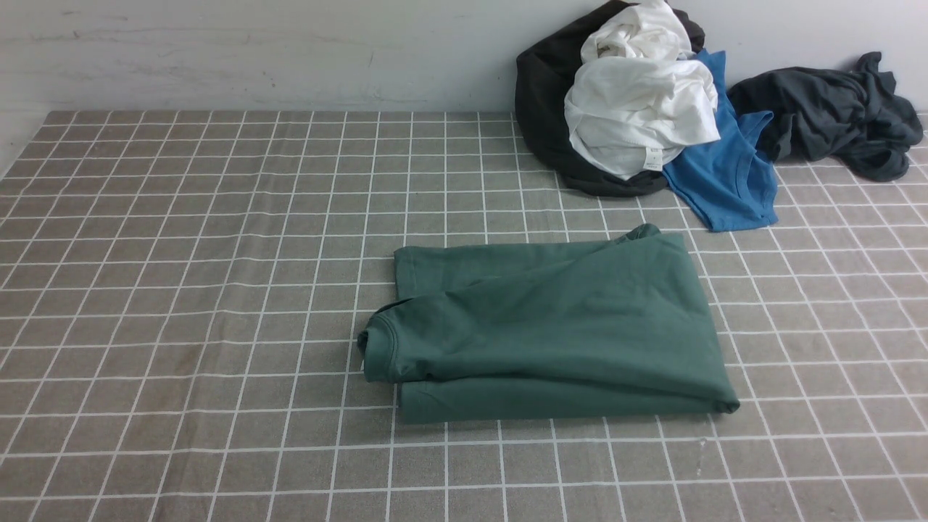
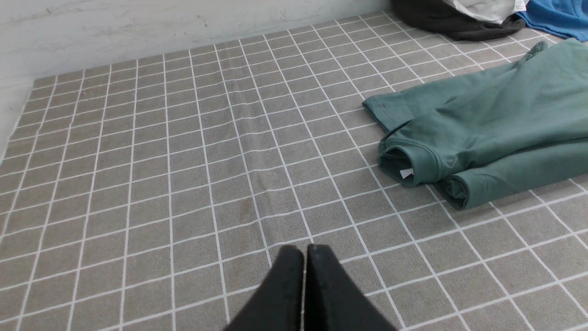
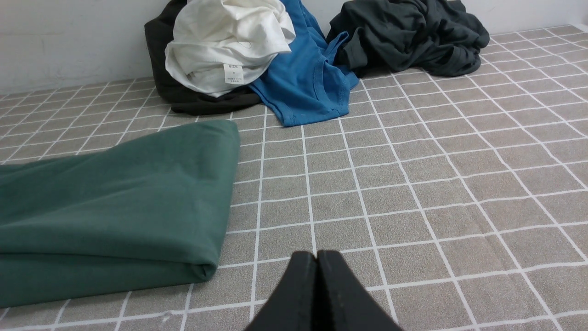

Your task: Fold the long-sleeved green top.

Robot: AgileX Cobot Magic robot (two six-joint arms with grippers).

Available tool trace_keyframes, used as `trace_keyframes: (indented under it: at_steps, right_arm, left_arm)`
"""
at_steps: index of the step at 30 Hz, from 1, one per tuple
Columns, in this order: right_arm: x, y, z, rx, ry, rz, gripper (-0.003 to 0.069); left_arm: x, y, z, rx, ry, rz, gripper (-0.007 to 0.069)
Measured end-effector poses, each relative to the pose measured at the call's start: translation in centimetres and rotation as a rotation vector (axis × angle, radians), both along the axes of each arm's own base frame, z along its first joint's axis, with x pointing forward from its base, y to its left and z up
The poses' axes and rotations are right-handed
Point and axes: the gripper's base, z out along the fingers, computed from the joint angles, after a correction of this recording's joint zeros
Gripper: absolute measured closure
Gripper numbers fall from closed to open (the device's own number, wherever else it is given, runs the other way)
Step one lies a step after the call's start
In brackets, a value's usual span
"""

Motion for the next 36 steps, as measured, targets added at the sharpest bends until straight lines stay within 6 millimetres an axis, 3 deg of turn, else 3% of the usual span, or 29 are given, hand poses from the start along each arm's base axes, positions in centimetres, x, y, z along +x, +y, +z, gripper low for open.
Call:
trace_keyframes:
  at_steps: [24, 31, 35, 36]
  right_arm:
    - [0.0, 0.0, 0.0, 0.000, 0.000, 0.000, 0.0673]
    - [0.0, 0.0, 0.0, 0.000, 0.000, 0.000, 0.0673]
    - [0.0, 0.0, 0.0, 0.000, 0.001, 0.000, 0.0673]
    - [0.0, 0.0, 0.0, 0.000, 0.001, 0.000, 0.0673]
  left_arm:
    - [0.5, -0.2, -0.6, -0.012, -0.019, -0.001, 0.0631]
    - [3.8, -0.6, -4.7, -0.077, -0.250, 0.128, 0.0631]
    - [4.5, -0.2, -8.6, -0.070, -0.280, 0.203, 0.0631]
    - [4.5, -0.2, -8.7, -0.070, -0.278, 0.205, 0.0631]
